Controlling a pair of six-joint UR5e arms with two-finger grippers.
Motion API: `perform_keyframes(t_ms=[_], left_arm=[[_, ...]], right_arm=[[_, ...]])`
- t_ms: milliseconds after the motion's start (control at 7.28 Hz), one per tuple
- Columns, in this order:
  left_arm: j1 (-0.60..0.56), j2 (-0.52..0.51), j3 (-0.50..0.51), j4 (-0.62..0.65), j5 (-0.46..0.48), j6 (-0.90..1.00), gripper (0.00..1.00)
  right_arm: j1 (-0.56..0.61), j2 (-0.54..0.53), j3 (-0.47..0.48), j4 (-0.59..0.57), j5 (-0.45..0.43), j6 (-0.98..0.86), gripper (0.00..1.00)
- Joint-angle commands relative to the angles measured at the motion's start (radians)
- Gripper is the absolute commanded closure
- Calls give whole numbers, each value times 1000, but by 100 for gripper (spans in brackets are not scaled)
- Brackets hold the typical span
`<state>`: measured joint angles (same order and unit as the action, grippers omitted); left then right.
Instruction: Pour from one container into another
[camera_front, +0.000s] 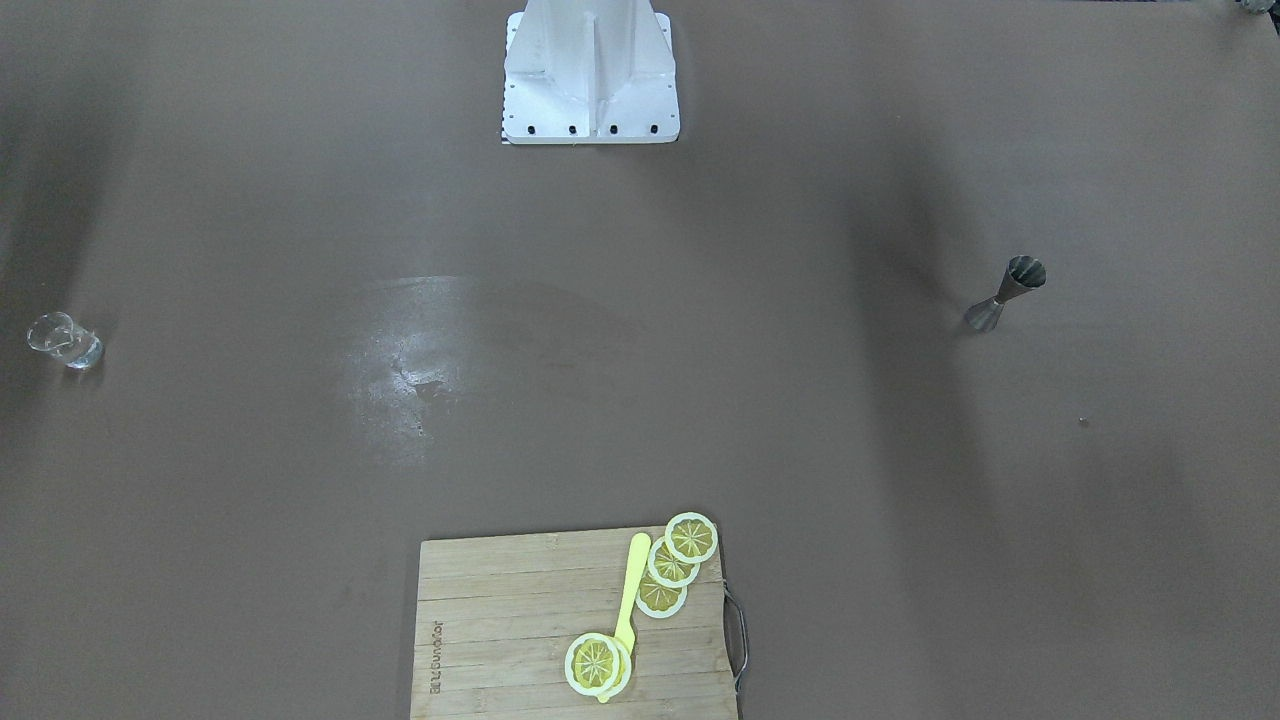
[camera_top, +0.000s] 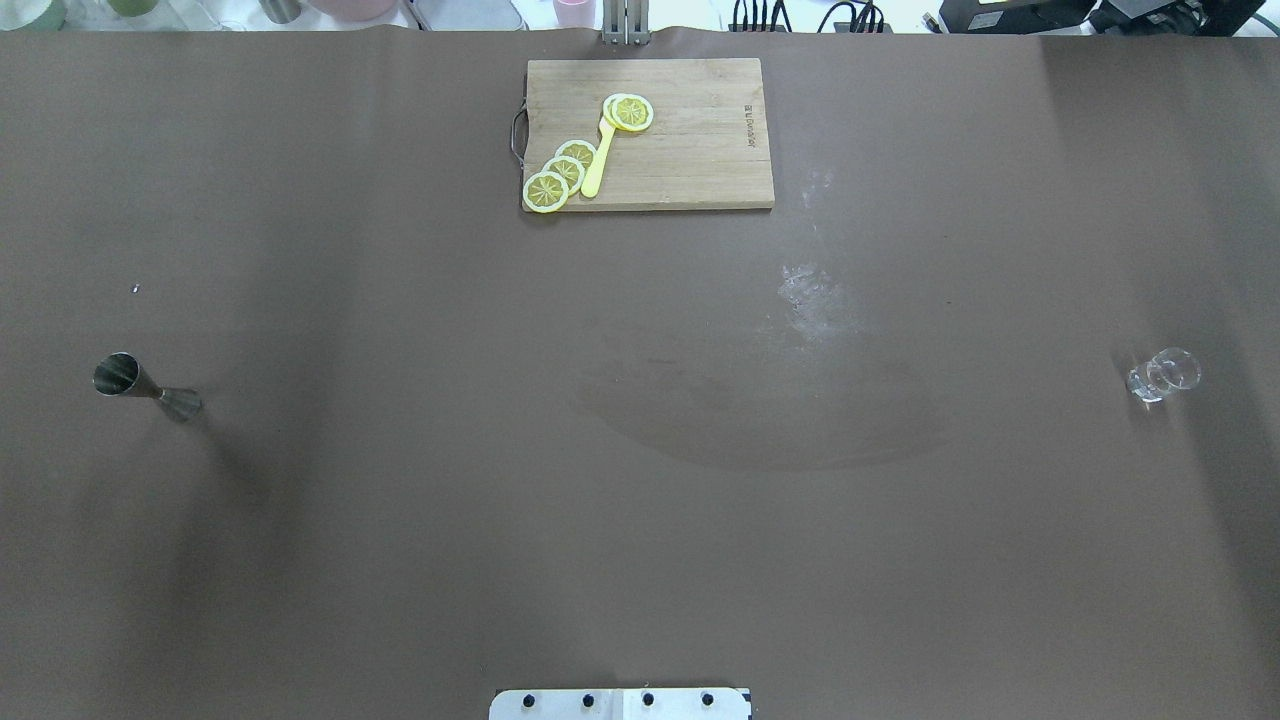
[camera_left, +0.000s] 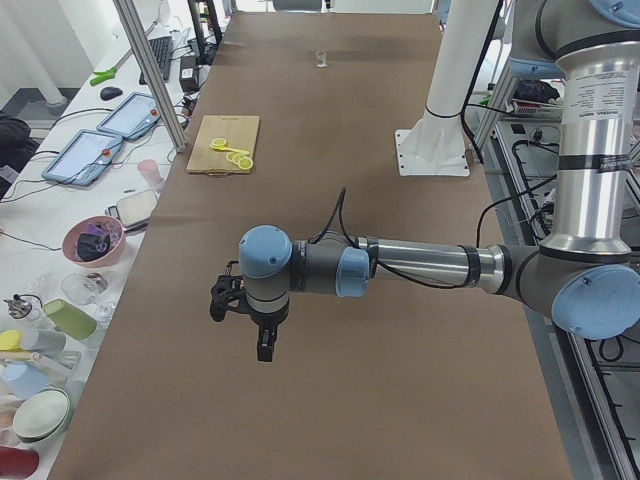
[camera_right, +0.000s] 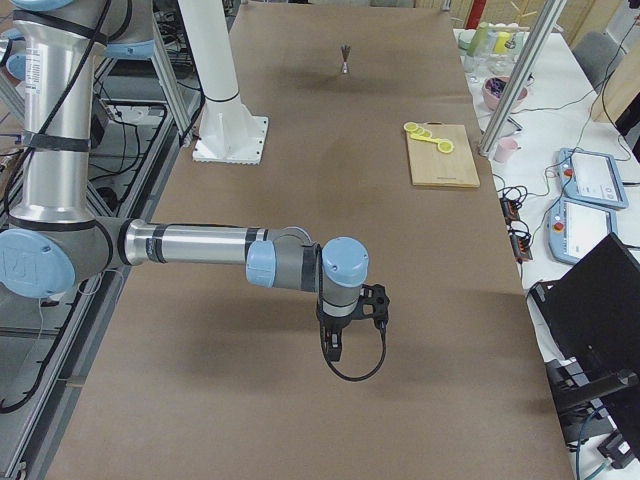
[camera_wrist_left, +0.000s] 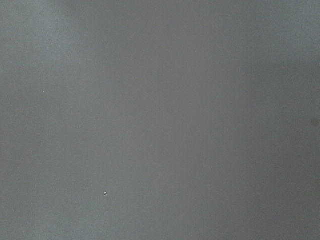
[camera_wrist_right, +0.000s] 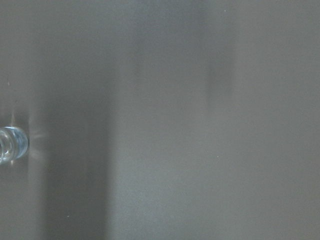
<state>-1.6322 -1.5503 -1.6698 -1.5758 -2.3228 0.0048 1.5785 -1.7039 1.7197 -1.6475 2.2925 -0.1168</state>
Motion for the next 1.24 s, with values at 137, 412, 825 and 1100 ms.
perform_keyframes(t_ms=[137,412,825,1100], left_arm=[[0,-7,-14,0,-3,-28,3],[0,-5,-28,-109,-3,-72,3],[40,-8,-27,-318,2,-247,3],[118,-10,-85,-346,31,-369,3]], right_arm=[[0,7,-2,0,1,0,0],[0,9,-3,0,16,2,0],[0,21,-3,0,27,20,0],[0,23,9,0,27,20,0]])
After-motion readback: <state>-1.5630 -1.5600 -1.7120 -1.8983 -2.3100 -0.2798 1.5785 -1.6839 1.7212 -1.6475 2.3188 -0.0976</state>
